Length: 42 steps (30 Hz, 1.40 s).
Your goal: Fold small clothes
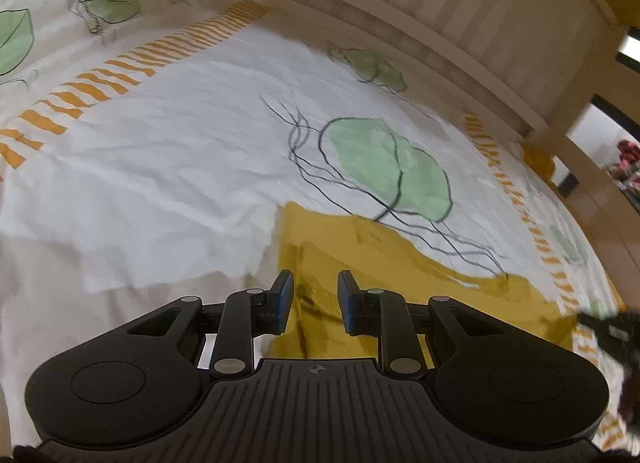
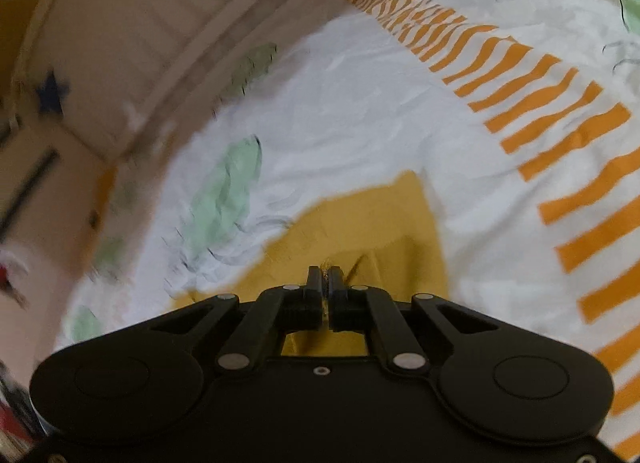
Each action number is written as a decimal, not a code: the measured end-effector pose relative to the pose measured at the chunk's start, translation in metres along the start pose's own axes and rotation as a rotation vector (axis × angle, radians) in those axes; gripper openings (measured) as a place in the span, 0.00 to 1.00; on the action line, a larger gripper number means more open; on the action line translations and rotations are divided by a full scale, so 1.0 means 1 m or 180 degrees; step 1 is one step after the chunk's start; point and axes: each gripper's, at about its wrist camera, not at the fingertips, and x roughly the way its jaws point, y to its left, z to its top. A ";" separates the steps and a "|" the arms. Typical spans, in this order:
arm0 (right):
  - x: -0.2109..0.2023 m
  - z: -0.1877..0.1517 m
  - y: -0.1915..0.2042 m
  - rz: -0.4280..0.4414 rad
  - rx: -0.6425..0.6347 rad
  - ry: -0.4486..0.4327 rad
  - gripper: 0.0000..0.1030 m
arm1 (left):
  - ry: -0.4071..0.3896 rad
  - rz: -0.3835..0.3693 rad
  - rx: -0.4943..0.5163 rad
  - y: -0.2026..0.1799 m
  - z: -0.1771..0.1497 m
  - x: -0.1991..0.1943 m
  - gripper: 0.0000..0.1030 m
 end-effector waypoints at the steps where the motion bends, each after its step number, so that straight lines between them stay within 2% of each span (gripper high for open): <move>1: 0.002 0.005 0.000 0.0015 0.0064 -0.0053 0.10 | 0.0014 -0.0027 0.0026 -0.002 -0.001 0.000 0.23; 5: 0.022 0.023 -0.008 0.0014 0.0373 -0.0183 0.10 | 0.0048 -0.0109 0.0090 -0.009 -0.006 0.003 0.23; 7: 0.032 0.028 -0.014 -0.0082 0.0460 -0.0232 0.10 | 0.0081 -0.0131 0.0112 -0.012 -0.009 0.006 0.23; 13: 0.044 0.029 -0.028 -0.0381 0.0441 -0.0276 0.09 | 0.0166 -0.0169 0.0173 -0.015 -0.015 0.011 0.23; 16: 0.041 0.026 -0.030 -0.0373 0.0382 -0.0298 0.10 | 0.0198 -0.0193 0.0187 -0.016 -0.018 0.010 0.23; 17: 0.038 0.025 -0.028 -0.0368 0.0316 -0.0332 0.17 | 0.0211 -0.0202 0.0197 -0.017 -0.018 0.010 0.23; 21: 0.021 0.023 -0.024 -0.0405 0.0170 -0.0494 0.17 | 0.0306 -0.0206 0.0311 -0.021 -0.023 0.013 0.23; 24: 0.008 0.014 -0.004 -0.0493 -0.0328 -0.0487 0.19 | 0.0337 -0.0216 0.0505 -0.030 -0.028 0.014 0.23; 25: 0.005 0.008 0.006 -0.0518 -0.0538 -0.0471 0.27 | 0.0334 -0.0214 0.0596 -0.034 -0.030 0.015 0.23; 26: 0.001 0.000 0.015 -0.0523 -0.0756 -0.0458 0.39 | 0.0332 -0.0211 0.0663 -0.038 -0.031 0.016 0.23; 28: -0.003 -0.020 0.036 -0.0486 -0.1220 -0.0376 0.49 | 0.0344 -0.0196 0.0757 -0.043 -0.034 0.020 0.23; 31: 0.006 -0.048 0.064 -0.0481 -0.1801 -0.0139 0.49 | 0.0355 -0.0202 0.0805 -0.048 -0.033 0.029 0.23; 36: 0.040 -0.080 0.088 -0.0550 -0.2481 0.0301 0.49 | 0.0411 -0.0104 0.0921 -0.051 -0.023 0.051 0.23; 39: 0.061 -0.081 0.098 -0.0598 -0.2694 0.0454 0.49 | 0.0425 -0.0049 0.0878 -0.047 -0.012 0.065 0.23; 42: 0.081 -0.064 0.100 -0.0643 -0.2612 0.0478 0.48 | 0.0405 0.0007 0.0726 -0.040 0.004 0.079 0.23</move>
